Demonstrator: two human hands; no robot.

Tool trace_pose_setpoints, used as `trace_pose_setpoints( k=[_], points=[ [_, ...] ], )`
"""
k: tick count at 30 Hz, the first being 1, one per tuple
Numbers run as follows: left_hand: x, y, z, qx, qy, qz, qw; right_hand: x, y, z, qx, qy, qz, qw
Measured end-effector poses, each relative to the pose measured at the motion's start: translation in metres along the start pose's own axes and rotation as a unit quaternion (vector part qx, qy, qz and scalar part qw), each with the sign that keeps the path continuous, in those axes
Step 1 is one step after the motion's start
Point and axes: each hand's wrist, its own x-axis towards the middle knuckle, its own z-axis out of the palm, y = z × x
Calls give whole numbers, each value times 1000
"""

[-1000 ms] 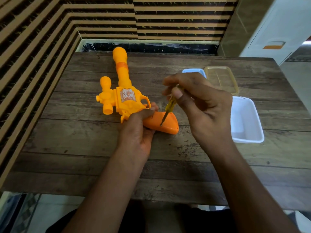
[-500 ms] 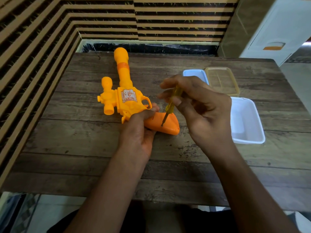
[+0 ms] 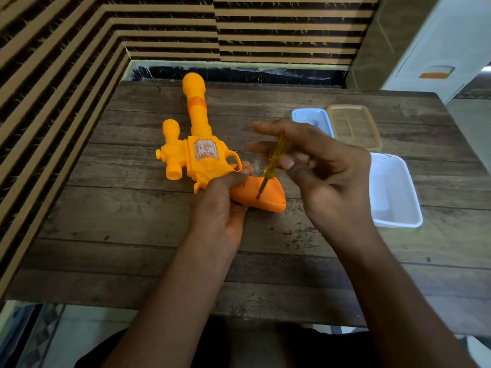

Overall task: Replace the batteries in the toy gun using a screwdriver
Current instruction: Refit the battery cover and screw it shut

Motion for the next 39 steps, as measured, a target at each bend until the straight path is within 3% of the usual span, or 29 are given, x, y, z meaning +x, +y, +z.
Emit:
trace_pose_setpoints(
  k=[9, 16, 26, 32, 39],
  points=[
    [-1, -1, 0, 3, -9, 6, 1000, 4, 3, 2, -131, 46, -53, 989],
    [-1, -1, 2, -4, 2, 7, 1000, 3, 3, -1, -68, 5, -38, 997],
    [-2, -1, 0, 3, -9, 6, 1000, 4, 0, 0, -138, 60, -44, 988],
    [-2, -1, 1, -2, -8, 12, 1000, 0, -3, -2, -17, -21, -2, 1000],
    [-2, -1, 0, 6, -7, 19, 1000, 3, 3, -4, -110, 18, -35, 993]
  ],
)
